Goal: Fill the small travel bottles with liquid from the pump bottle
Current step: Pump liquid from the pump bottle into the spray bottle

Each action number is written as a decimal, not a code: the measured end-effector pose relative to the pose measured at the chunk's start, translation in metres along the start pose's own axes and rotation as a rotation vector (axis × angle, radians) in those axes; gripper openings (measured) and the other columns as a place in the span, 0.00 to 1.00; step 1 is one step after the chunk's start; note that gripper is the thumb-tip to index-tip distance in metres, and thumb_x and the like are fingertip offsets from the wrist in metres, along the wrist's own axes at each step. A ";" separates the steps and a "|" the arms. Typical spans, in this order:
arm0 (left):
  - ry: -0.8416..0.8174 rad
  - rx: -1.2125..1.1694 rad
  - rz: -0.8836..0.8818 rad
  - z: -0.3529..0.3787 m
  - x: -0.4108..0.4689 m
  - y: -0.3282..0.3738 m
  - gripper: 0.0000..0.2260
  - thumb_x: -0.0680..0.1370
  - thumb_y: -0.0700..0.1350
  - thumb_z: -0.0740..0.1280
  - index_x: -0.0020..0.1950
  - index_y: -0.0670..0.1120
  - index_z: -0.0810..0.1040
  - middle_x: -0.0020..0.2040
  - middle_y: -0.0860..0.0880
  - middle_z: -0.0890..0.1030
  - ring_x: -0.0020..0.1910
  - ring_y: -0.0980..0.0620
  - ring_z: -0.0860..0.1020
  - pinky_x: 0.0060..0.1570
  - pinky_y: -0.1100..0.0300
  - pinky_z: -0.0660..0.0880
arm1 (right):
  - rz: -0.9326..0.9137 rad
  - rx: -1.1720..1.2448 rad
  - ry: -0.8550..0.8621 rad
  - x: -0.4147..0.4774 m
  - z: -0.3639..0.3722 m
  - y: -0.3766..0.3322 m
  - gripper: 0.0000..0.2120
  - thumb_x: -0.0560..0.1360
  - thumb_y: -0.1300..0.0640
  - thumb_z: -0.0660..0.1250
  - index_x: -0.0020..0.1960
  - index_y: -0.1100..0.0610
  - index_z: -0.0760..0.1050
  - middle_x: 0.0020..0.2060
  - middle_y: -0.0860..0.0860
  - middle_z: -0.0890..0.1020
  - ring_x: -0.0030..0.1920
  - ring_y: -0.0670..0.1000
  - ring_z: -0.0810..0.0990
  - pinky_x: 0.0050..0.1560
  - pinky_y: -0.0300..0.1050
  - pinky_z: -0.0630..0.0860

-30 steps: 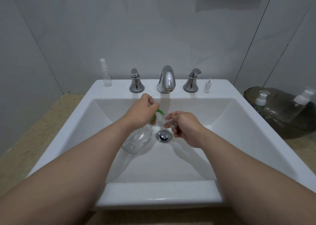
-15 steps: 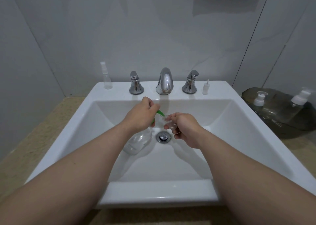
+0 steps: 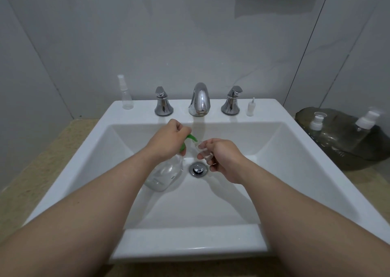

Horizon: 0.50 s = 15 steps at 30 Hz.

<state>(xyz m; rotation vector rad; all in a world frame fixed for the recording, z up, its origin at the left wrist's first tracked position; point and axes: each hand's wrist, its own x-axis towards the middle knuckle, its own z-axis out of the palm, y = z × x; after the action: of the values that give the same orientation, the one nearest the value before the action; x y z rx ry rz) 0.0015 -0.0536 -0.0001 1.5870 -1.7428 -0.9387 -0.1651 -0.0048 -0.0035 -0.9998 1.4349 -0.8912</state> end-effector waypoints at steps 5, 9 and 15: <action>-0.007 -0.044 0.008 0.000 -0.002 0.001 0.11 0.80 0.55 0.63 0.50 0.48 0.70 0.34 0.45 0.85 0.33 0.48 0.76 0.34 0.53 0.70 | -0.009 -0.004 0.004 0.000 -0.001 0.000 0.14 0.81 0.64 0.54 0.50 0.57 0.78 0.36 0.53 0.82 0.30 0.50 0.67 0.33 0.44 0.66; -0.007 -0.063 0.023 0.000 -0.003 0.002 0.11 0.80 0.54 0.64 0.51 0.47 0.70 0.32 0.46 0.84 0.32 0.48 0.76 0.33 0.54 0.70 | -0.007 0.007 0.003 -0.002 0.000 -0.001 0.14 0.82 0.65 0.54 0.51 0.58 0.78 0.35 0.54 0.82 0.30 0.50 0.66 0.32 0.43 0.66; -0.011 -0.035 0.040 0.001 -0.004 0.003 0.08 0.80 0.50 0.64 0.52 0.48 0.67 0.32 0.45 0.84 0.27 0.50 0.71 0.28 0.57 0.68 | -0.004 0.001 0.001 -0.001 0.000 0.002 0.14 0.81 0.65 0.54 0.49 0.58 0.78 0.35 0.54 0.82 0.29 0.50 0.67 0.32 0.43 0.65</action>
<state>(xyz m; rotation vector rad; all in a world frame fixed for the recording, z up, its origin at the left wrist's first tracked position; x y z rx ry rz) -0.0002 -0.0492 0.0021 1.5223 -1.7494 -0.9550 -0.1653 -0.0029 -0.0050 -1.0017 1.4338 -0.8960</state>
